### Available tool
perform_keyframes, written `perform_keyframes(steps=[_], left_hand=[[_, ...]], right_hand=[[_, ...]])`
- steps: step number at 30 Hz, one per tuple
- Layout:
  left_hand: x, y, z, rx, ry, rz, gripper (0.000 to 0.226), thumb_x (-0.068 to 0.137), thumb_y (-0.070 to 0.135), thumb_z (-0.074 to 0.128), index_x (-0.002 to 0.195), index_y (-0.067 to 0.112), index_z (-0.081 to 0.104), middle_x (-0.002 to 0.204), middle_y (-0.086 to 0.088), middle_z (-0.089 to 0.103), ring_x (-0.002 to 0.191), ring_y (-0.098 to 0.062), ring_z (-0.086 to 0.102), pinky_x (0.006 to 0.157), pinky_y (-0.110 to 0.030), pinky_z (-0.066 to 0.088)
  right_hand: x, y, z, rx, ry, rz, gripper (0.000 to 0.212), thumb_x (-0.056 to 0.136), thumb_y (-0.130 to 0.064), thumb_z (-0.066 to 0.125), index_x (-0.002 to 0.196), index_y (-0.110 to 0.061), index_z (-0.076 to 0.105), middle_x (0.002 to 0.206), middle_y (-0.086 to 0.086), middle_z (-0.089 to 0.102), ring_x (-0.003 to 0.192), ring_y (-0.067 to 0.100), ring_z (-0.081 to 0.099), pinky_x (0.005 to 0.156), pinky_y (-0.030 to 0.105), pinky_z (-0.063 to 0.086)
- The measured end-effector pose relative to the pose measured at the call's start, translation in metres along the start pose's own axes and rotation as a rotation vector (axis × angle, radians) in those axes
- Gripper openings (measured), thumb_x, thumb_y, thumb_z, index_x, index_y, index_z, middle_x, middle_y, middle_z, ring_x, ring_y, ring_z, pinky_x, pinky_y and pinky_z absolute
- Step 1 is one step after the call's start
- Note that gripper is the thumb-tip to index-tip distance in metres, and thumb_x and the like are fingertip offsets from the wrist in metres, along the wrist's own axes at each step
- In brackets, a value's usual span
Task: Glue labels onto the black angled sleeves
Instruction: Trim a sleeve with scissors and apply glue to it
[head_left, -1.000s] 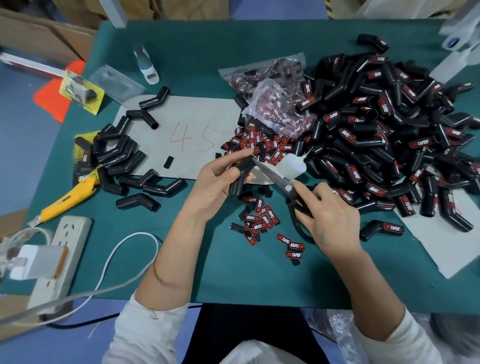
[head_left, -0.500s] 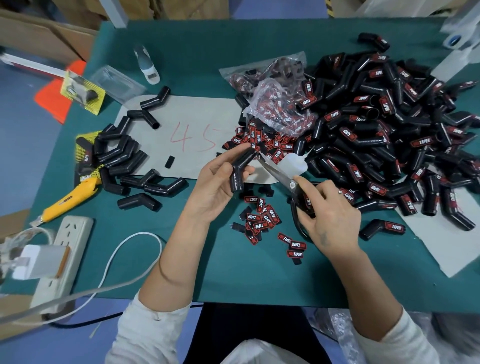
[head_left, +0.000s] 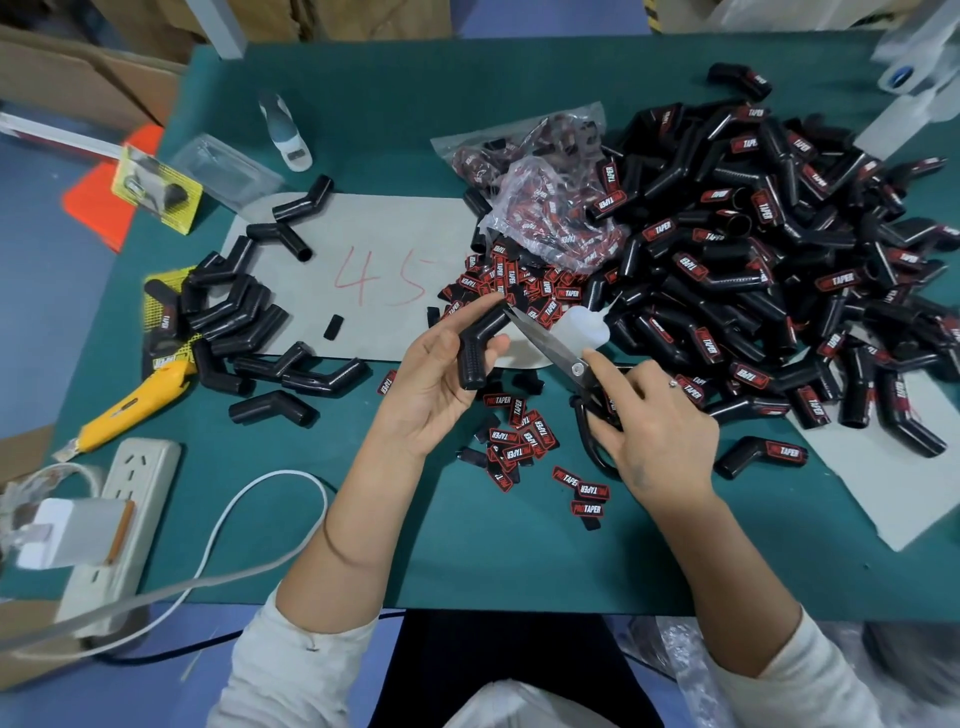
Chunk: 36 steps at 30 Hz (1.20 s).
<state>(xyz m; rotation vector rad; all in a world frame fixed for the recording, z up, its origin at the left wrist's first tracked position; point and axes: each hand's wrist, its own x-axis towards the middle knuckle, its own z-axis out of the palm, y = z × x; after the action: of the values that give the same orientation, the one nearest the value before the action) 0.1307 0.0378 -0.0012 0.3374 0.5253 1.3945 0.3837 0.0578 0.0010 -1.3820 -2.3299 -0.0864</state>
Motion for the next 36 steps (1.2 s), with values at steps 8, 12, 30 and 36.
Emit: perform_keyframes(steps=[8,12,30,36], left_hand=[[-0.0008,-0.0009,0.0014,0.038,0.047,0.012,0.06,0.078,0.036,0.091,0.128,0.008,0.075,0.136,-0.012,0.069,0.098,-0.018,0.078,0.079,-0.019,0.062],[-0.0022,-0.0014,0.0017,0.045,0.039,0.005,0.056,0.079,0.035,0.09,0.127,0.009,0.076,0.135,-0.012,0.07,0.099,-0.018,0.078,0.079,-0.018,0.062],[-0.0052,0.004,0.0065,0.205,0.001,0.045,0.07,0.075,0.045,0.089,0.132,0.009,0.071,0.128,-0.009,0.073,0.096,-0.014,0.078,0.08,-0.018,0.062],[-0.0047,0.0032,0.0018,0.206,-0.015,0.044,0.065,0.081,0.04,0.085,0.135,0.008,0.069,0.132,-0.01,0.071,0.097,-0.016,0.077,0.081,-0.019,0.062]], right_hand=[[-0.0006,0.0007,0.0016,-0.011,0.007,-0.029,0.058,0.079,-0.028,0.081,0.133,-0.022,0.063,0.086,0.008,0.054,0.065,0.026,0.059,0.04,0.029,0.04],[-0.0007,0.0008,0.0009,-0.032,0.011,-0.046,0.054,0.082,-0.03,0.076,0.133,-0.023,0.06,0.086,0.007,0.053,0.065,0.025,0.058,0.04,0.028,0.037],[-0.0026,0.0035,0.0031,0.0,0.0,0.014,0.064,0.077,-0.034,0.078,0.137,-0.032,0.054,0.09,0.001,0.049,0.068,0.025,0.056,0.044,0.026,0.036],[-0.0032,0.0051,0.0043,-0.004,0.008,0.0,0.065,0.077,-0.031,0.083,0.136,-0.03,0.055,0.088,0.002,0.049,0.068,0.023,0.056,0.044,0.025,0.034]])
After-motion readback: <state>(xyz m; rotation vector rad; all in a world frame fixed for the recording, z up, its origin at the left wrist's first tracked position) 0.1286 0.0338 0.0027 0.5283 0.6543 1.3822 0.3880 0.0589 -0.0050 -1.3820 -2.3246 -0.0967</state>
